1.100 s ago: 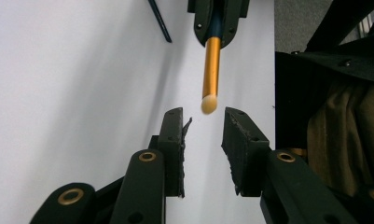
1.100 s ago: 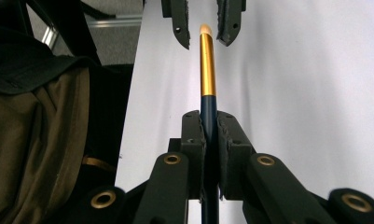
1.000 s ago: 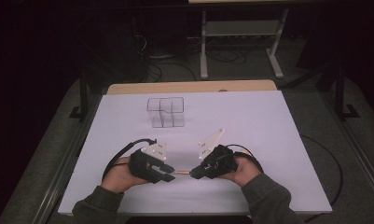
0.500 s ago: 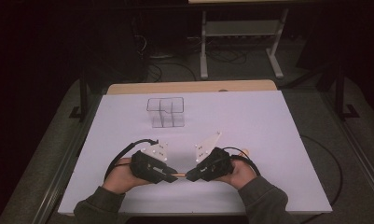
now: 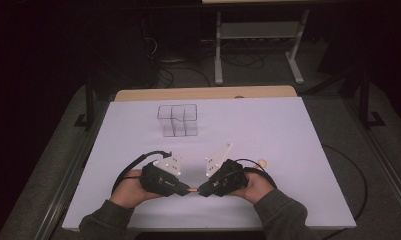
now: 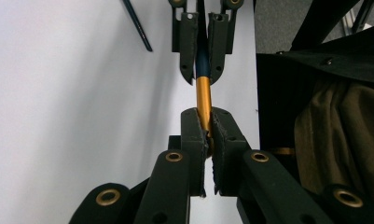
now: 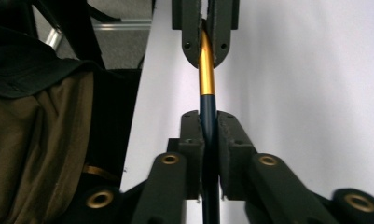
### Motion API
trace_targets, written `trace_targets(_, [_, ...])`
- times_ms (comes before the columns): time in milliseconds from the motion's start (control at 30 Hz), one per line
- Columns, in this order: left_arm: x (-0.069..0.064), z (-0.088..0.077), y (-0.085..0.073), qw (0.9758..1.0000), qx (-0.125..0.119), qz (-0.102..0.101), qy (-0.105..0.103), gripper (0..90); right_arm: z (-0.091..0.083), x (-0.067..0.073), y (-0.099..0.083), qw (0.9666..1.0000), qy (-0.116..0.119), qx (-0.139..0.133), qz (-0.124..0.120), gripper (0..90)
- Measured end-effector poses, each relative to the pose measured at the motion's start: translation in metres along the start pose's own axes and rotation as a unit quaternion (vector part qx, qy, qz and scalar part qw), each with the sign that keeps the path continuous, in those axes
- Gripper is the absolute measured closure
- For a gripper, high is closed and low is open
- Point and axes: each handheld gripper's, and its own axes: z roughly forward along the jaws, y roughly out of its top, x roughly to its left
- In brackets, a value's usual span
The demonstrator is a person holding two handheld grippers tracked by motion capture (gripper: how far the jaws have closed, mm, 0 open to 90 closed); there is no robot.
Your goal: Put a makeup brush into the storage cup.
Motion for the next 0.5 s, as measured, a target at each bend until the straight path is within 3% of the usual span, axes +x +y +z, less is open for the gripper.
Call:
trace_targets(333, [-0.003,0.001,0.003,0.9997,0.02,0.003,0.012,84.3,0.002,0.002,0.021,0.9982,-0.012,0.059,-0.005,73.2])
trace_targets(433, [-0.003,-0.001,0.003,0.9996,0.02,0.007,0.016,84.3,0.006,0.002,0.025,0.9971,-0.008,0.076,-0.009,81.2])
trace_targets(500, [-0.004,-0.001,0.003,0.9996,0.02,0.007,0.016,84.1,0.007,0.003,0.025,0.9971,-0.005,0.076,-0.012,81.6])
